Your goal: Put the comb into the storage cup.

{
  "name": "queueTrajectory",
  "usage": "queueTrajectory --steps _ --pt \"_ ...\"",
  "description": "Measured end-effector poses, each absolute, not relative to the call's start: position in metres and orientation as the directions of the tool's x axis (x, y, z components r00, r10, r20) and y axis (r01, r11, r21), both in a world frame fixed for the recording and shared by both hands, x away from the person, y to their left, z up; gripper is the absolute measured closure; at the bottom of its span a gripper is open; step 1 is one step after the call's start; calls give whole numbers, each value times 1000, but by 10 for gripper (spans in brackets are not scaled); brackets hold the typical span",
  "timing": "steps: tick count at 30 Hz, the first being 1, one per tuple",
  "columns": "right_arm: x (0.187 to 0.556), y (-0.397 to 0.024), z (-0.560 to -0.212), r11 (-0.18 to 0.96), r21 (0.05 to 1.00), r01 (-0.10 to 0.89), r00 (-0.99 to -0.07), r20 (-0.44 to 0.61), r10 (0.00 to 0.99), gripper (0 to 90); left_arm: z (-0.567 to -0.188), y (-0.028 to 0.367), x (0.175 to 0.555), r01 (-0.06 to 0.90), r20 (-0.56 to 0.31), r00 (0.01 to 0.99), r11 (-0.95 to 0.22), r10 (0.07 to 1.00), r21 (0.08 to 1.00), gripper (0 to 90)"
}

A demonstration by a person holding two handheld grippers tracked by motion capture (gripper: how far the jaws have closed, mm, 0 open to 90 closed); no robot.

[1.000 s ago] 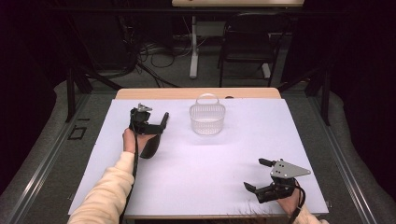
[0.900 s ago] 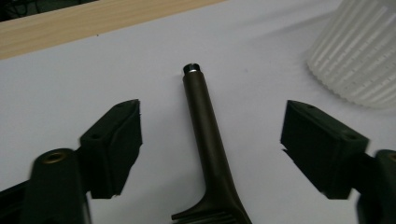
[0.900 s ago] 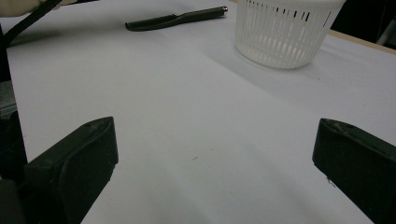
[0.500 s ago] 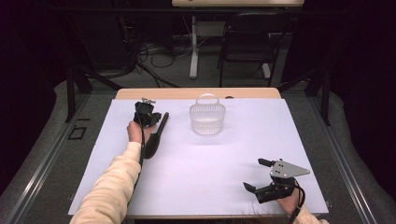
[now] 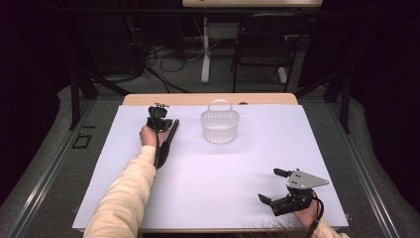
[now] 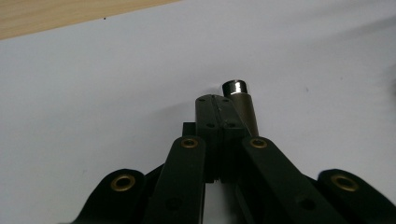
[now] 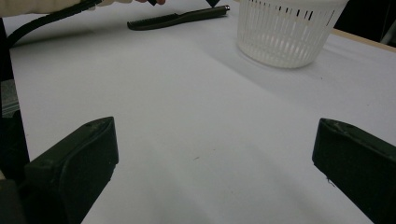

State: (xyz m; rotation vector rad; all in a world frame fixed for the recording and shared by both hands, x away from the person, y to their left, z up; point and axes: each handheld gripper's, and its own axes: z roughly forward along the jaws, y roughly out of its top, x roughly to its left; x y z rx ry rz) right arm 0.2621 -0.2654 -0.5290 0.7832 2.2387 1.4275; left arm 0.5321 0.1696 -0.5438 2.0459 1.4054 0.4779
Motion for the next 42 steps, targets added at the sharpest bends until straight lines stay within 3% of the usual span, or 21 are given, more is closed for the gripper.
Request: queueTrajectory --steps 18,42 --pt "262 -266 -529 328 910 254 -777 -10 630 2 -546 146 527 681 -33 480 -349 876 643 900" --pt "262 -266 -529 329 909 257 -777 -9 630 4 -542 119 489 602 21 637 -514 771 611 900"
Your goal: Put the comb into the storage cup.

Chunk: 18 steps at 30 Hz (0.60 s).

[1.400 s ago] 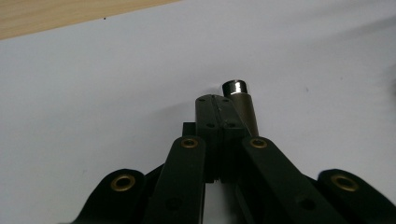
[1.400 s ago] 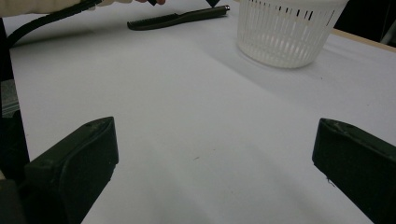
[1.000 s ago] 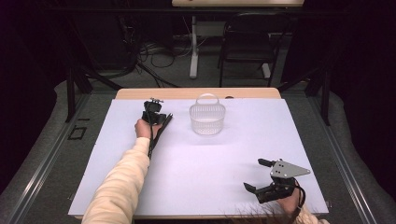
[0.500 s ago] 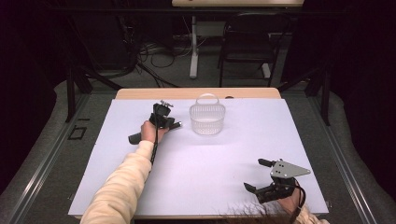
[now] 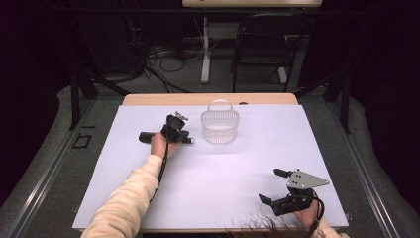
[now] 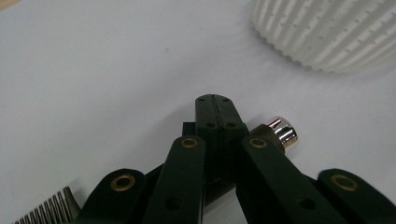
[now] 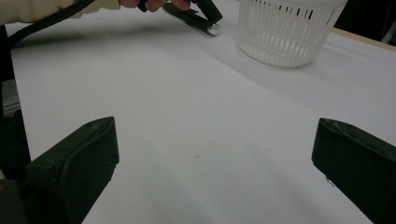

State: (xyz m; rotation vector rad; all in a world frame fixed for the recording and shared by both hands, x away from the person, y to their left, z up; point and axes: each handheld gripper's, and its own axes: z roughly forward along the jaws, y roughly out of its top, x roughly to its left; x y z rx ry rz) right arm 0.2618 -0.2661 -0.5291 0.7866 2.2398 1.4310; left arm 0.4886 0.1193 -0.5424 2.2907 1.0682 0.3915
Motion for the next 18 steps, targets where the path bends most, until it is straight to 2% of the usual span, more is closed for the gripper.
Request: queueTrajectory --steps 18 --pt "262 -266 -529 331 907 259 -776 -9 631 4 -539 120 462 563 29 692 -565 721 603 900"
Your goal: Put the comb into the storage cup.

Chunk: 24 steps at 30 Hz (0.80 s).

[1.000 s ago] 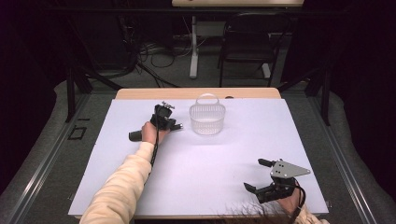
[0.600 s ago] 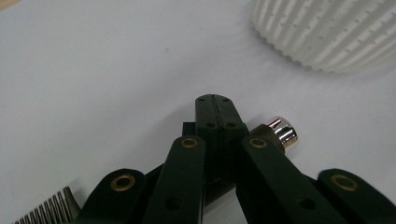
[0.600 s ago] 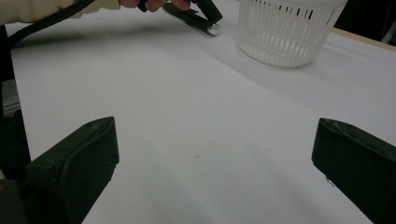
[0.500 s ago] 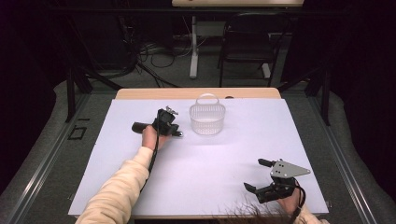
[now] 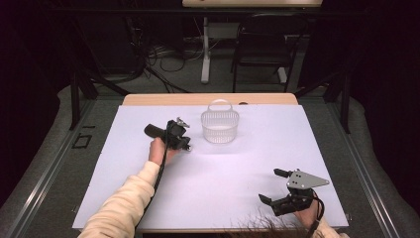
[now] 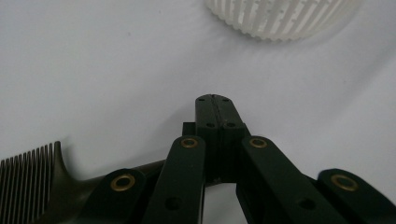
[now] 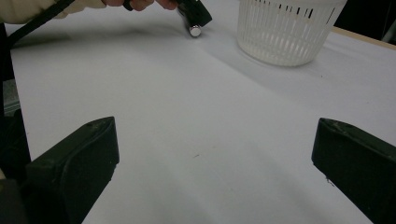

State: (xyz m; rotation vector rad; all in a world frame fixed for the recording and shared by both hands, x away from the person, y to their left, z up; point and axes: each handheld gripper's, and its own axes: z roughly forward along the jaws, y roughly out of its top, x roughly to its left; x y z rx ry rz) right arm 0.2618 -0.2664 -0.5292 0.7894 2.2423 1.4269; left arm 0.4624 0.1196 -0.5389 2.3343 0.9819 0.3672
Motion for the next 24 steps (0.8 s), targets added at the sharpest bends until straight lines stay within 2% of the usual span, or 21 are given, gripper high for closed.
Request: queueTrajectory --steps 24 --pt "262 -266 -529 333 905 263 -775 -7 632 4 -541 151 439 569 72 686 -596 724 567 900"
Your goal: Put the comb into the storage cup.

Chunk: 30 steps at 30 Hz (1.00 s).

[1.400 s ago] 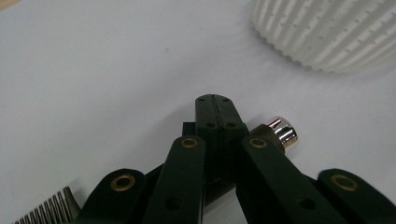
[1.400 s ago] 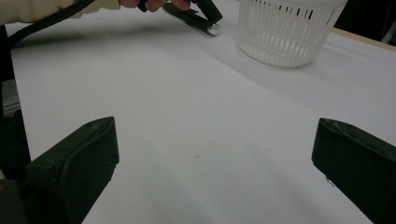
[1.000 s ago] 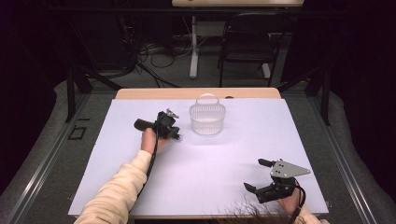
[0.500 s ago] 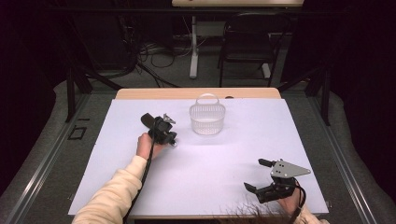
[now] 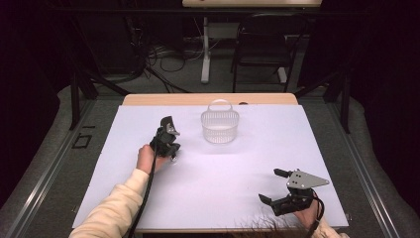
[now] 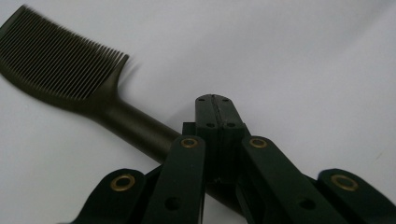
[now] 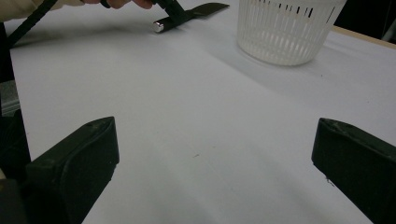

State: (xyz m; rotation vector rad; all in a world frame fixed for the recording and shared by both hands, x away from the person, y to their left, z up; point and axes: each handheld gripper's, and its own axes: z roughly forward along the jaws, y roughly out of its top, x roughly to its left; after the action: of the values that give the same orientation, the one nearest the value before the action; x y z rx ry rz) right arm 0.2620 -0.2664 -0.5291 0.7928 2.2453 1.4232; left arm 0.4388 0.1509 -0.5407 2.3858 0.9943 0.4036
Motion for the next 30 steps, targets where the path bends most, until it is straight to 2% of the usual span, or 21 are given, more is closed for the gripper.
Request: queueTrajectory --steps 17,30 --pt "262 -266 -529 335 905 262 -776 -9 631 4 -539 167 440 565 145 683 -643 716 517 900" --pt "262 -266 -529 335 905 262 -778 -8 628 4 -538 175 442 572 136 685 -644 716 509 900"
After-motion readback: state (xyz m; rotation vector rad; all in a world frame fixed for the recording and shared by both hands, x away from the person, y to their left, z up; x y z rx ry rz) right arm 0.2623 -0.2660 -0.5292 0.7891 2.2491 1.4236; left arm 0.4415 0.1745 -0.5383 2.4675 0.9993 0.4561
